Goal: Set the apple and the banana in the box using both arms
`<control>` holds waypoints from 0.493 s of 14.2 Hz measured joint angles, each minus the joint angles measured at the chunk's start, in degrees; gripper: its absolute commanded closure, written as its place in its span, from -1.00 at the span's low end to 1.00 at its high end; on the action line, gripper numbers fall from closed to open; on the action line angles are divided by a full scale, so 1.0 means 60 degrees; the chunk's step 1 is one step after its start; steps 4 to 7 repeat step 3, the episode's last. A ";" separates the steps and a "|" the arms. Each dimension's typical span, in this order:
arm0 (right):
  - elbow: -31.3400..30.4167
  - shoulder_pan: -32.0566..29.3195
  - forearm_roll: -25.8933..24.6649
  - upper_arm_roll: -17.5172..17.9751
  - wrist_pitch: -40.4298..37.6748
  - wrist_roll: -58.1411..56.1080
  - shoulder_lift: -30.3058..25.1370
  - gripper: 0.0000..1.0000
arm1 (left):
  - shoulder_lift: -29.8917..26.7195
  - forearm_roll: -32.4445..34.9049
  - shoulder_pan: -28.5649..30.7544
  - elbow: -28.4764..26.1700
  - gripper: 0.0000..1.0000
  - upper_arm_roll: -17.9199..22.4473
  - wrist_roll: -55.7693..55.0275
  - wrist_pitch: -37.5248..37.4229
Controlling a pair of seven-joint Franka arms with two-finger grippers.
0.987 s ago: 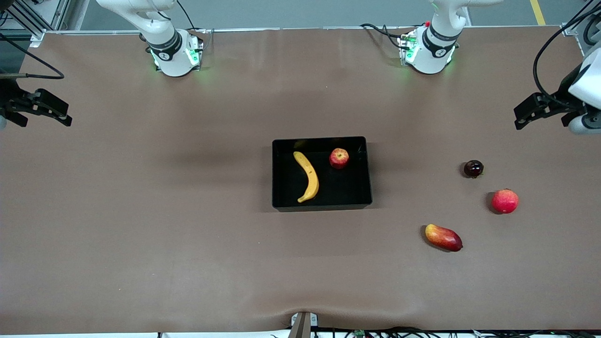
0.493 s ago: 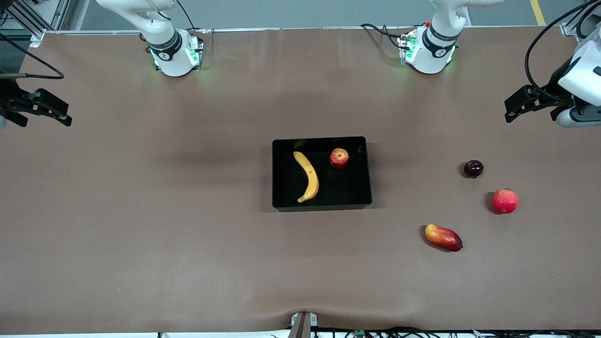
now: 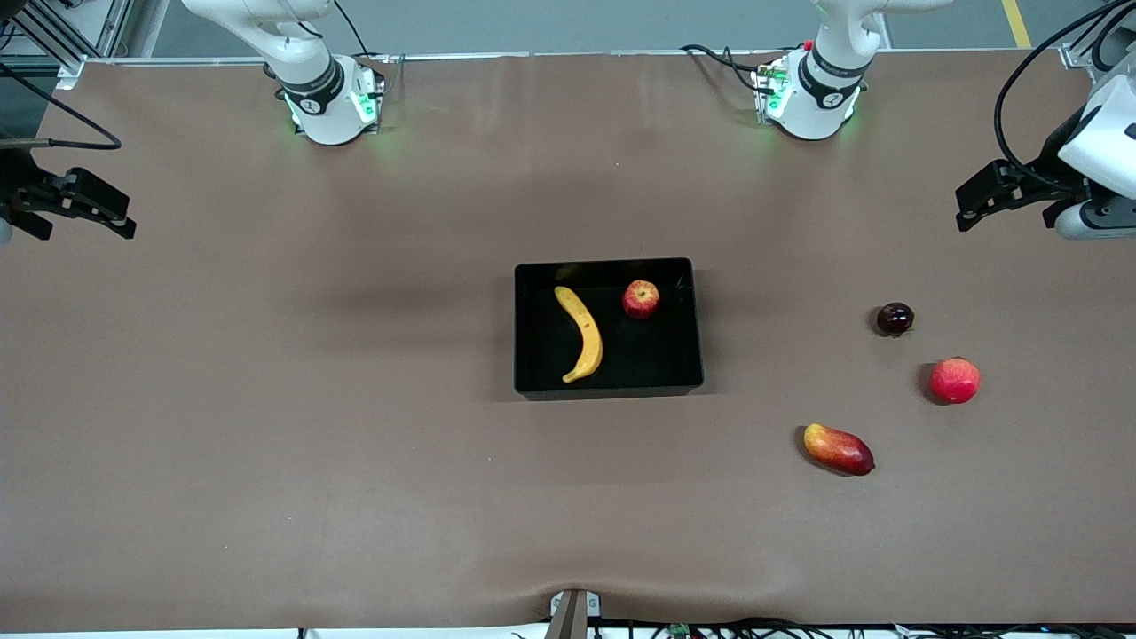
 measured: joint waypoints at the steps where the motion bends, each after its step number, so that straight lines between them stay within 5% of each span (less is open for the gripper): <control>1: 0.0000 0.0000 0.0000 0.0000 0.0001 0.0000 0.0000 -1.00 | 0.0000 -0.0066 -0.0002 0.0000 -1.00 -0.0001 0.0000 -0.0014; 7: 0.0000 0.0000 0.0000 0.0000 0.0002 0.0000 0.0000 -1.00 | 0.0000 -0.0202 -0.0003 0.0000 -1.00 -0.0001 0.0000 -0.0099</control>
